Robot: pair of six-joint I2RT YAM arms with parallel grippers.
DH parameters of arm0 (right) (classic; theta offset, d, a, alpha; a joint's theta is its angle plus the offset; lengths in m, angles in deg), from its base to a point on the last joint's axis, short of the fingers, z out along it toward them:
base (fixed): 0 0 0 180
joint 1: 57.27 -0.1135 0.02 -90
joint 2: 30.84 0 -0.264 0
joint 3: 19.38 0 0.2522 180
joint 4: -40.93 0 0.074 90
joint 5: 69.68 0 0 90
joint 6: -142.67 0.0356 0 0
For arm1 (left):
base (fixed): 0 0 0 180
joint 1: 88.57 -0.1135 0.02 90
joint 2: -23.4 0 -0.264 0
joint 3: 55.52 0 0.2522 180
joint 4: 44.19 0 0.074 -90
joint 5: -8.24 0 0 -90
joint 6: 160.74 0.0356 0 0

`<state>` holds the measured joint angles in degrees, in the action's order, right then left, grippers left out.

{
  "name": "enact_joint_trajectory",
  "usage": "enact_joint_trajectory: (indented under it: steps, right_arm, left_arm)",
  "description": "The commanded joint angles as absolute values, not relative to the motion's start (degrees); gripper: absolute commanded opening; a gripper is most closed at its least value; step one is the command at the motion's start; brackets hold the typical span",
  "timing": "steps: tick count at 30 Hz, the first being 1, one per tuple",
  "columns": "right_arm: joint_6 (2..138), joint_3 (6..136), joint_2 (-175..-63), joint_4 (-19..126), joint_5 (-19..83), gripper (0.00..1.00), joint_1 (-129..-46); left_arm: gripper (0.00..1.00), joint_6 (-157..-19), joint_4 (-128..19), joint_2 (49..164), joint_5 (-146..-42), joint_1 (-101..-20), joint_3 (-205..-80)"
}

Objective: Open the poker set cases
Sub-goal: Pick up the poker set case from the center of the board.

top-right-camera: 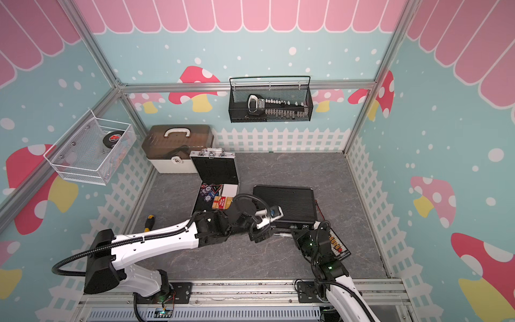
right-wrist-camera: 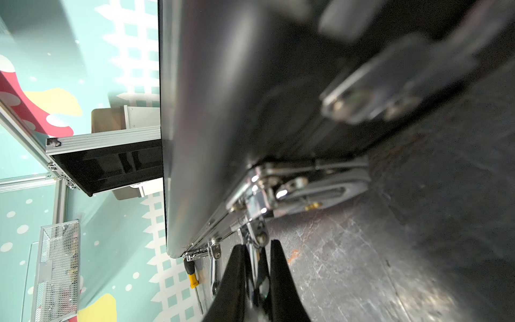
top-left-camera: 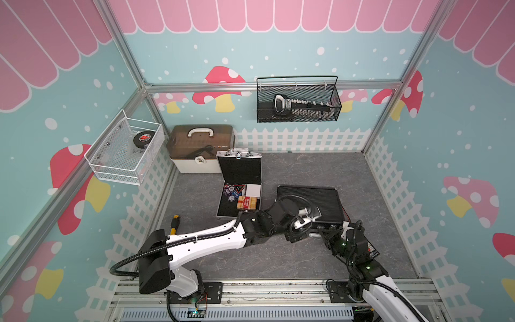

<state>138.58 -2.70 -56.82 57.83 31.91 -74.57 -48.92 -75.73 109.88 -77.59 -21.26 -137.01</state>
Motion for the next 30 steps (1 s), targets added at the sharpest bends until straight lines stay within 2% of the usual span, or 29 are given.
enact_joint_trajectory:
  steps: [1,5,12,14,30]
  right_arm:
    - [139.3,2.3,-57.0,56.7,33.5,0.00,-74.8]
    - [139.4,4.5,-57.0,57.2,33.9,0.00,-74.8]
    - [139.6,6.2,-55.8,58.7,34.7,0.00,-74.8]
    - [139.5,6.4,-55.8,58.8,34.7,0.00,-74.8]
    - [139.4,10.7,-57.0,59.1,35.2,0.00,-74.8]
  left_arm:
    - [0.77,-33.8,-74.9,113.7,-75.2,-18.7,-134.3]
    - [0.71,-35.0,-69.2,117.8,-72.7,-17.9,-133.9]
    - [0.67,-31.5,-61.1,122.9,-67.2,-18.1,-133.3]
    - [0.63,-31.5,-60.1,123.9,-65.7,-18.5,-133.8]
    - [0.48,-29.6,-52.9,125.3,-65.3,-21.6,-129.5]
